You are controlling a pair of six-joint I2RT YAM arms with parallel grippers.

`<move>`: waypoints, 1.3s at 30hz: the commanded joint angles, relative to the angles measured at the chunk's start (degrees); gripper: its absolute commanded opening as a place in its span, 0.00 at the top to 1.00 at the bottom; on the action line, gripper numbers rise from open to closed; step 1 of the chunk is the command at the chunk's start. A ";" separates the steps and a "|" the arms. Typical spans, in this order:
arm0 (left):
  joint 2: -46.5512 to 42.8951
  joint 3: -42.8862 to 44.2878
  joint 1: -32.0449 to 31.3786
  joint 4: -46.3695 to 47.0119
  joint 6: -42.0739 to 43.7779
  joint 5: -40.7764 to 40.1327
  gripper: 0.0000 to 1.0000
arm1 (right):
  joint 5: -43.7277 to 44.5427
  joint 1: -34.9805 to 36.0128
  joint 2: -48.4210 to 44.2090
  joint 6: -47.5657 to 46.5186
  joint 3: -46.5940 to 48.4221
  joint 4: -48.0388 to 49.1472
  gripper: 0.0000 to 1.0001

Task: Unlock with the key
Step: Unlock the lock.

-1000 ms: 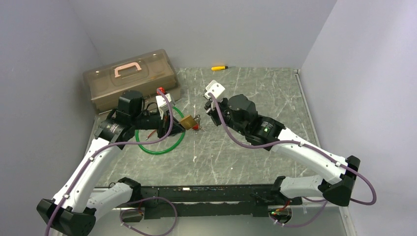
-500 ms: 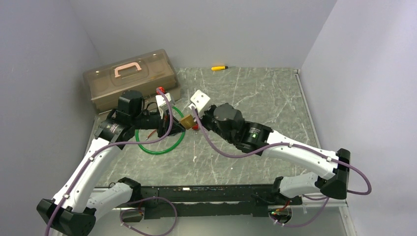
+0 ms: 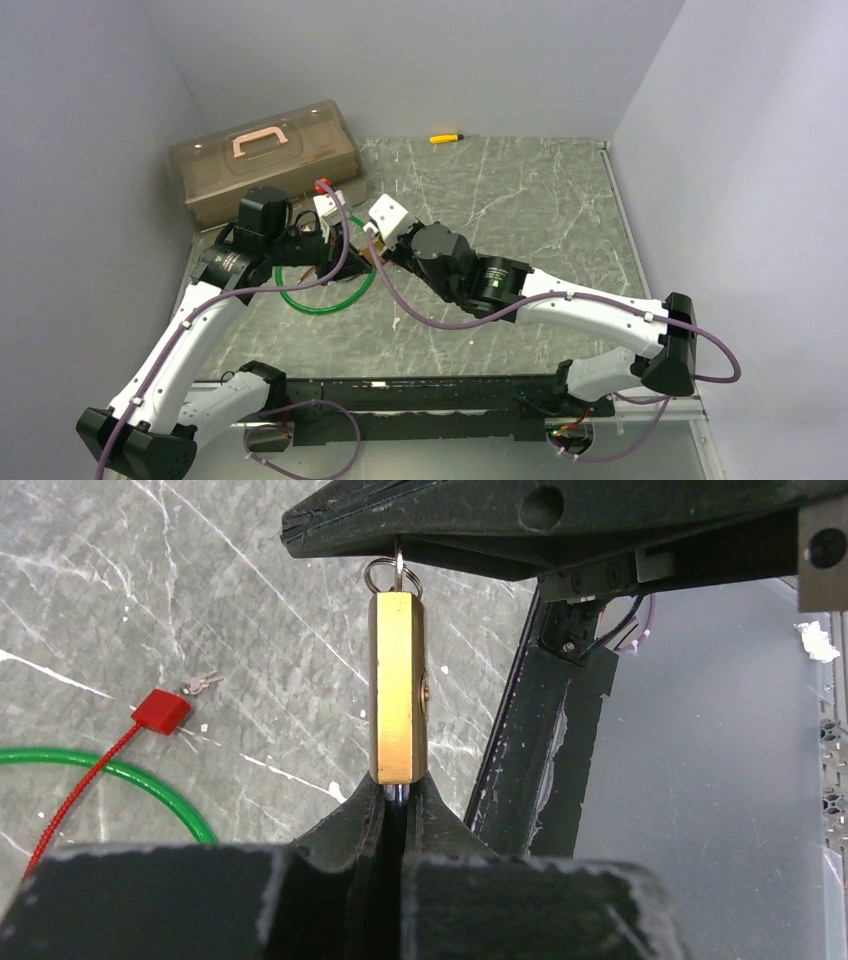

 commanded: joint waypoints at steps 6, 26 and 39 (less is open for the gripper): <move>-1.02 4.97 0.65 7.42 0.97 4.72 1.00 | -7.76 -1.60 -0.39 4.85 2.10 -4.36 1.00; -1.04 6.05 -0.12 -6.45 18.60 7.23 1.00 | -84.94 -34.35 -10.04 26.02 -0.51 1.78 0.56; -0.78 6.79 -0.58 -6.14 18.55 7.86 1.00 | -93.89 -34.41 -5.13 35.00 -2.07 12.45 0.56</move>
